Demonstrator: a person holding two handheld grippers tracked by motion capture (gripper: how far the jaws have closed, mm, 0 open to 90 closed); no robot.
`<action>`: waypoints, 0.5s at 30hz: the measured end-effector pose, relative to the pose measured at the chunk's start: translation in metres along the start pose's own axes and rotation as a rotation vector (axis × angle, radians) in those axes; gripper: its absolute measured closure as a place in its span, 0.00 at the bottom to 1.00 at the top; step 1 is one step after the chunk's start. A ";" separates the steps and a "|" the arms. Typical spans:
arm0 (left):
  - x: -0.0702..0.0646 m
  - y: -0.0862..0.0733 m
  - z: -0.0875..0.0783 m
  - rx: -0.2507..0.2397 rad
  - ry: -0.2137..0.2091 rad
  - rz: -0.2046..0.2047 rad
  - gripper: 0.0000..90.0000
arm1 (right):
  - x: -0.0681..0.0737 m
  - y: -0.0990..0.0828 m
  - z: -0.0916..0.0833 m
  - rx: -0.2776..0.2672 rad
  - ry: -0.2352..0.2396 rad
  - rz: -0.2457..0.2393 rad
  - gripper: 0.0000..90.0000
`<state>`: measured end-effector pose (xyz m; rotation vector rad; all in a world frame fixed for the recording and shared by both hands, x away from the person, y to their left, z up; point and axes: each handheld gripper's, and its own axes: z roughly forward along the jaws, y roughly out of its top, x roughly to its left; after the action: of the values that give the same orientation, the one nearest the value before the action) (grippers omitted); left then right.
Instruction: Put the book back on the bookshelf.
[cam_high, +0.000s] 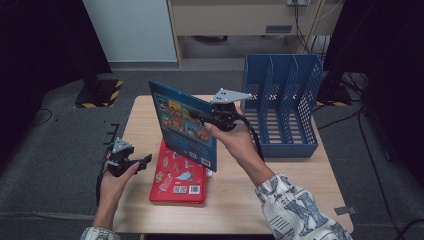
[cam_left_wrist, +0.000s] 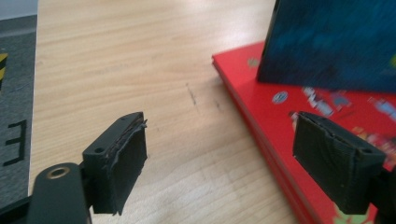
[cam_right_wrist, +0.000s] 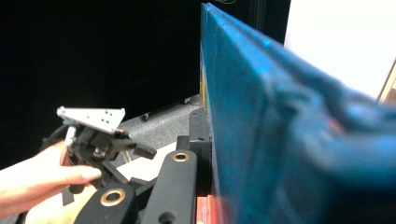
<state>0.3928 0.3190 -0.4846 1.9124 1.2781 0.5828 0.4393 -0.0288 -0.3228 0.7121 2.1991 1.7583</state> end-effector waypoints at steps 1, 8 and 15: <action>0.001 -0.002 0.001 0.005 -0.001 0.000 0.20 | -0.001 0.000 0.000 -0.001 -0.001 0.002 0.92; 0.002 -0.011 0.004 0.009 -0.002 -0.012 0.18 | -0.005 0.002 0.000 -0.004 -0.002 0.024 0.92; 0.007 -0.018 0.005 0.022 0.015 -0.040 0.12 | -0.006 0.005 -0.002 -0.010 -0.011 0.030 0.92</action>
<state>0.3891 0.3278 -0.5024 1.8990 1.3347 0.5656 0.4449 -0.0330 -0.3187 0.7547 2.1819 1.7736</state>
